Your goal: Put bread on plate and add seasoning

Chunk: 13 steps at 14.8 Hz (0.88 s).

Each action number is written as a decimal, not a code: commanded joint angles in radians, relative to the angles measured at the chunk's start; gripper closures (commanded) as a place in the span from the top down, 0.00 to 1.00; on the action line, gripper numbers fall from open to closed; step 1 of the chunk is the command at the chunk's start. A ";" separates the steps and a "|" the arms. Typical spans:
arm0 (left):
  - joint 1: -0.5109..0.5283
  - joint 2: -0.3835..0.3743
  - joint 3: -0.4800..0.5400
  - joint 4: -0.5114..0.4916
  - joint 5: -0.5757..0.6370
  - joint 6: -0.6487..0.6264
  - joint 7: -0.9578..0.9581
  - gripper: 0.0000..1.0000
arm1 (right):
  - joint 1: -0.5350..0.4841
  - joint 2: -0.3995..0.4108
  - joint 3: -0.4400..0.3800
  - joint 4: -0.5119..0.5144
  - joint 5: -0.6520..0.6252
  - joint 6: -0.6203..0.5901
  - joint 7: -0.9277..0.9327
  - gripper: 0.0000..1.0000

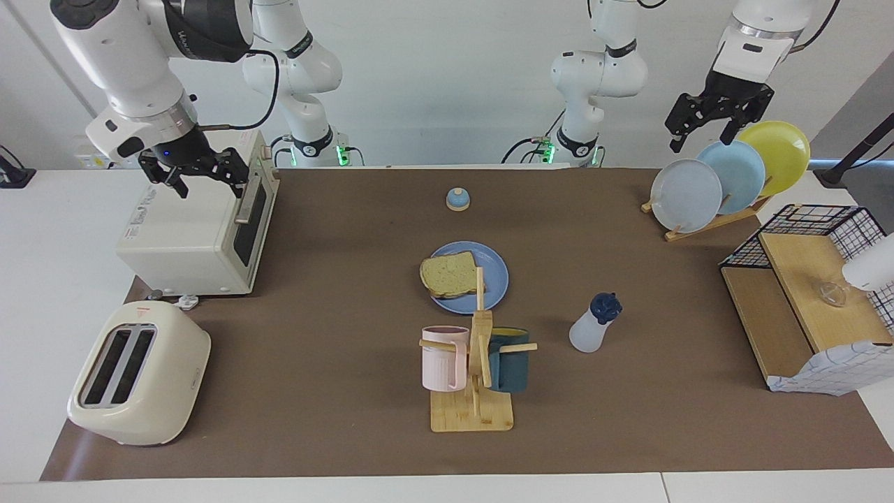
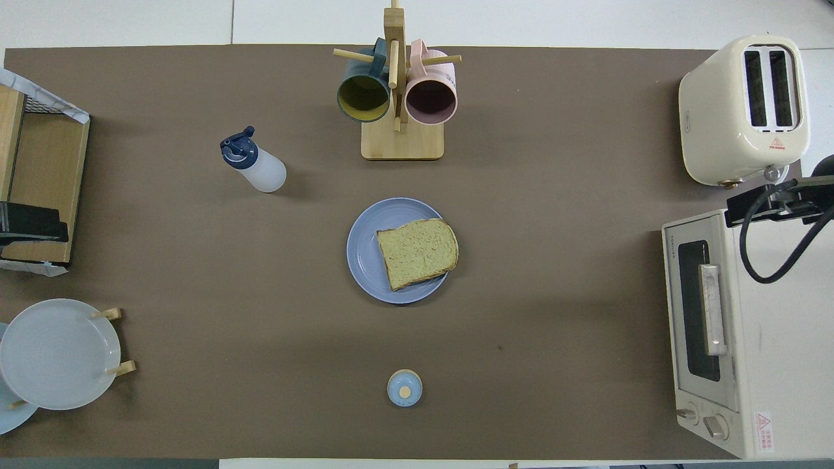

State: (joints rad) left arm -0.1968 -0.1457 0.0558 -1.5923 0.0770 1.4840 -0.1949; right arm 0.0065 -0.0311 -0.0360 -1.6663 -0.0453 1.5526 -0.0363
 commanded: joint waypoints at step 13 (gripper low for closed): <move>0.209 0.000 -0.163 -0.218 -0.092 0.230 0.049 1.00 | -0.006 -0.010 0.001 -0.009 0.012 -0.008 -0.025 1.00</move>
State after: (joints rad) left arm 0.0069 -0.1074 -0.1198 -1.7645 0.0060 1.6929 -0.1696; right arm 0.0065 -0.0311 -0.0360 -1.6663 -0.0453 1.5526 -0.0363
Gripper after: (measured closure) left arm 0.000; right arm 0.000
